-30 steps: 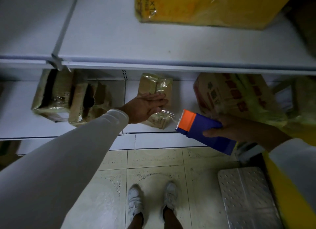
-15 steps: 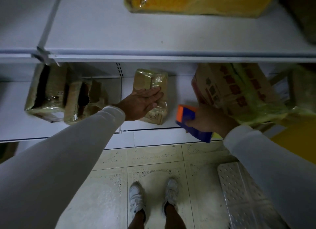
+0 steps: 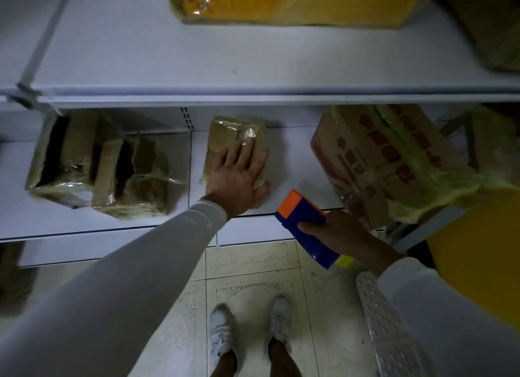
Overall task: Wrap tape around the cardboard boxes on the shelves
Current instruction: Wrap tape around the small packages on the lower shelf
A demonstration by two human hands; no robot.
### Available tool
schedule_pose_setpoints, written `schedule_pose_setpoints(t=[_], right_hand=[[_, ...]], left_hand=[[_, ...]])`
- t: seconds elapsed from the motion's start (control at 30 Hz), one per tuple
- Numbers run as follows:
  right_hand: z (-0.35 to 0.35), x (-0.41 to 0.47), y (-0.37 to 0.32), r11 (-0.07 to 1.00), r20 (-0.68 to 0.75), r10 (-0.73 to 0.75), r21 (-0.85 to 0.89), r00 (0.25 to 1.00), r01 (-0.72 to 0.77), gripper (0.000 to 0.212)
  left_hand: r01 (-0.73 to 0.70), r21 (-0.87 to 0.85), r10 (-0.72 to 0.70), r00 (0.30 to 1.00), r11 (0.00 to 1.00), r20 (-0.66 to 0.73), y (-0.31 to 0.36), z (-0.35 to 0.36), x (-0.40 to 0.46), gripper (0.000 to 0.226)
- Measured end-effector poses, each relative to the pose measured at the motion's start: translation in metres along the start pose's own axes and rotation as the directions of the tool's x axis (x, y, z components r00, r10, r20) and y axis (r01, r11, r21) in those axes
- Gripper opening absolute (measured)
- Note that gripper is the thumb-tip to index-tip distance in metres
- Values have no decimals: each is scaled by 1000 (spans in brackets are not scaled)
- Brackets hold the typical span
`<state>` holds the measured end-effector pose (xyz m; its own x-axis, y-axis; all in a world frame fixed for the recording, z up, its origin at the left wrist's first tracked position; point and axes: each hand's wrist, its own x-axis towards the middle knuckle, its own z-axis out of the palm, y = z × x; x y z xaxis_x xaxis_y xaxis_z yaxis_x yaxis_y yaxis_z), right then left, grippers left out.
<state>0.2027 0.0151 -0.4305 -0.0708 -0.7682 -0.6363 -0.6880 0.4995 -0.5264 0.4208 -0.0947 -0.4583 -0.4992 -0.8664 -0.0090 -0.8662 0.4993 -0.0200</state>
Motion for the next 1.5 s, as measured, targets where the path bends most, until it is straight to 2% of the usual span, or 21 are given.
schedule_pose_setpoints(t=[0.2,0.43,0.6,0.73,0.8,0.87,0.97,1.07,1.27,1.5], right_hand=[[-6,-10,2,1000,22,-22,-2,1000,22,32],[-7,-7,11,998,26,-51,48,998,50,29],[-13,-6,11,995,5,-77,70,997,76,35],[-24,-12,12,994,-26,-55,91,998,58,43],[-27,-16,13,992,-21,-64,106,998,65,43],[-28,-22,12,991,-15,-66,117,998,67,39],[-20,-33,8,993,17,-80,87,997,79,31],[-7,-46,-1,995,25,-89,41,996,88,35],[44,-65,-49,996,4,-91,19,996,91,38],[118,-76,-119,995,-22,-92,45,995,93,41]], left_hand=[[66,-21,-65,997,998,52,16,-7,5,79],[107,-8,-107,994,994,31,24,-7,5,78],[186,-214,-167,981,959,103,31,-19,7,91],[95,-413,-134,989,906,-67,16,-30,-12,92],[87,-516,-148,986,852,-78,7,-40,-34,88],[147,-561,-204,978,815,-40,0,-49,-59,81],[223,-547,-258,966,807,13,-13,-53,-93,76],[294,-501,-307,950,814,61,-30,-55,-115,74],[348,-476,-358,931,807,74,-81,-52,-160,66],[299,-414,-300,952,860,65,-157,-39,-202,55]])
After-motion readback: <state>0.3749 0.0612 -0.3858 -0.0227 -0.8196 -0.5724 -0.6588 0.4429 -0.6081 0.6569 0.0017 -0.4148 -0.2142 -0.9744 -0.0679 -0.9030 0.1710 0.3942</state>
